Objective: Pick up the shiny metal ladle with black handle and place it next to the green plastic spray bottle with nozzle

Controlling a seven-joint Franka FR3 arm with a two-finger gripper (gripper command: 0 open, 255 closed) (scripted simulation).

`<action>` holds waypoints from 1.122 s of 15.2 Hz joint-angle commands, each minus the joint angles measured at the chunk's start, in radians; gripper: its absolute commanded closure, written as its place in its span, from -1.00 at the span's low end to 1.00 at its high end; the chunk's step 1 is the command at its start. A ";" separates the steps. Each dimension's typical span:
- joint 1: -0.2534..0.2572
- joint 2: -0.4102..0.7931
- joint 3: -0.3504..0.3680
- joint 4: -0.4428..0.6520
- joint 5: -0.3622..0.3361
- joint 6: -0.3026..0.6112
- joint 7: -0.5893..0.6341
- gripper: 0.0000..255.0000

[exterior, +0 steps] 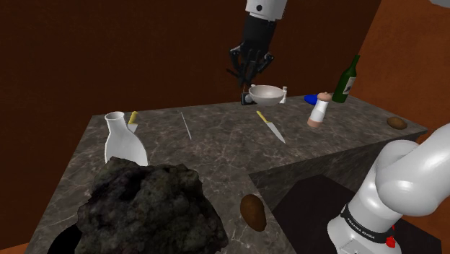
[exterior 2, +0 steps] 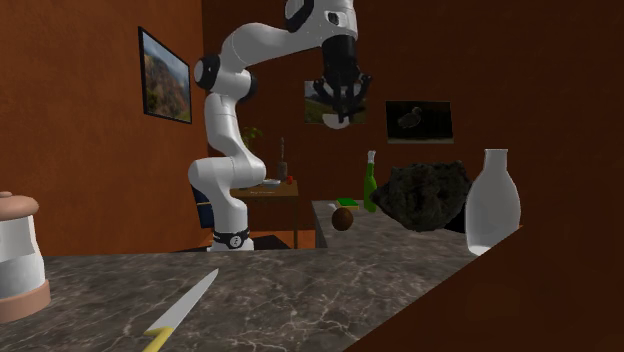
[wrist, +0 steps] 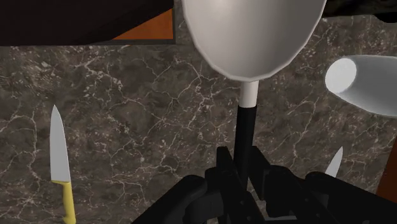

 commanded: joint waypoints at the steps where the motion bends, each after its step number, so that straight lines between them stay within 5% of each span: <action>1: 0.017 -0.031 0.030 -0.021 0.013 -0.007 0.044 1.00; 17: 0.123 -0.128 0.293 -0.026 0.115 -0.061 0.388 1.00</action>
